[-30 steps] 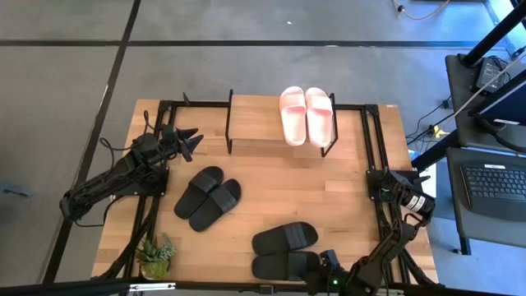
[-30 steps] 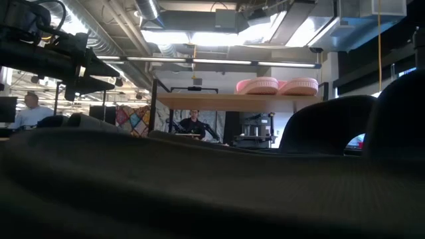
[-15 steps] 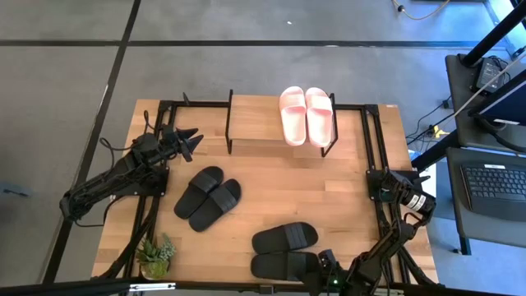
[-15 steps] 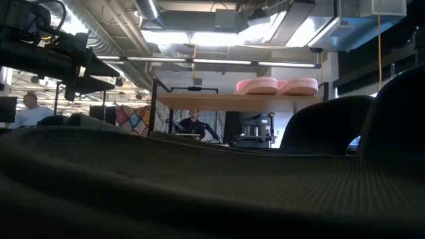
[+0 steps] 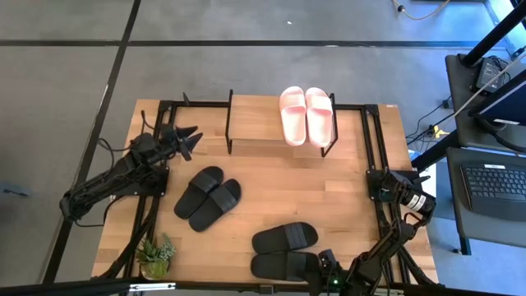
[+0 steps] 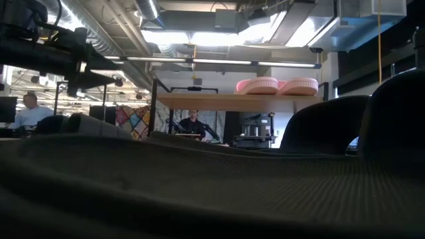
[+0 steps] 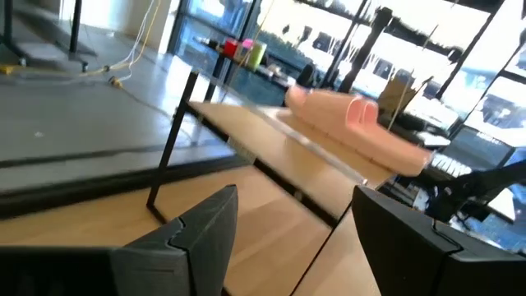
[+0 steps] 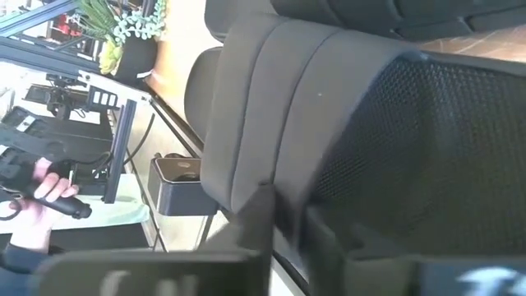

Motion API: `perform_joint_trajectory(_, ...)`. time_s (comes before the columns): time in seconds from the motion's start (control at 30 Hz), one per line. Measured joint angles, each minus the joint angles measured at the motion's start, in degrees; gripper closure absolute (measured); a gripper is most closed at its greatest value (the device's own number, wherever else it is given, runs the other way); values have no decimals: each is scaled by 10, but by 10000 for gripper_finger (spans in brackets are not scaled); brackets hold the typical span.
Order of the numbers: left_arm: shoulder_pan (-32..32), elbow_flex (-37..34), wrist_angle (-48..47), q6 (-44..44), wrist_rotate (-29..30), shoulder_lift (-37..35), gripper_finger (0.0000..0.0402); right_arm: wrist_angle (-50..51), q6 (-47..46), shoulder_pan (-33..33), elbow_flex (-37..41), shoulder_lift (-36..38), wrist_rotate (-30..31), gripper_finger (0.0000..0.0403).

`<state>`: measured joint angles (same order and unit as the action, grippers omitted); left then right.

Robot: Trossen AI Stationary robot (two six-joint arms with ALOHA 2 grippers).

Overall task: Pick and place slides into the shelf
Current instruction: Put the bottom black slide under the shelf

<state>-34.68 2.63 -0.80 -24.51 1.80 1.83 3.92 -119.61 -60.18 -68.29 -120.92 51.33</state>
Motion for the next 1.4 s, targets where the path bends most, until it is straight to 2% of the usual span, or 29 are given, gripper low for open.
perform_joint_trajectory(0.07, 0, 0, 26, 16, -2, 0, 172, 0, 2, 0, 0, 0, -1, 386)
perform_joint_trajectory(0.17, 0, 0, 77, 43, -29, 0, 172, -7, 2, -1, 0, 0, -1, 386)
perform_joint_trajectory(0.33, 0, 0, 156, 95, -110, 0, 172, -11, 30, -4, 4, 15, -5, 389)
perform_joint_trajectory(0.53, 1, 0, 217, 161, -155, 0, 172, 68, 63, -9, 3, 96, -10, 389)
perform_joint_trajectory(0.77, 36, 1, 285, 258, -187, 0, 172, 202, 122, -6, 3, 242, -8, 389)
perform_joint_trajectory(0.97, 92, 43, 278, 364, -166, 5, 172, 262, 218, 21, 2, 368, -5, 389)
perform_joint_trajectory(1.13, 137, 124, 155, 450, -123, 45, 172, 263, 344, 56, 1, 460, -14, 389)
perform_joint_trajectory(1.27, 174, 170, 68, 524, -60, 115, 172, 265, 436, 95, 1, 512, -64, 389)
perform_joint_trajectory(1.4, 217, 204, 68, 610, -18, 201, 172, 265, 485, 143, 1, 546, -150, 389)
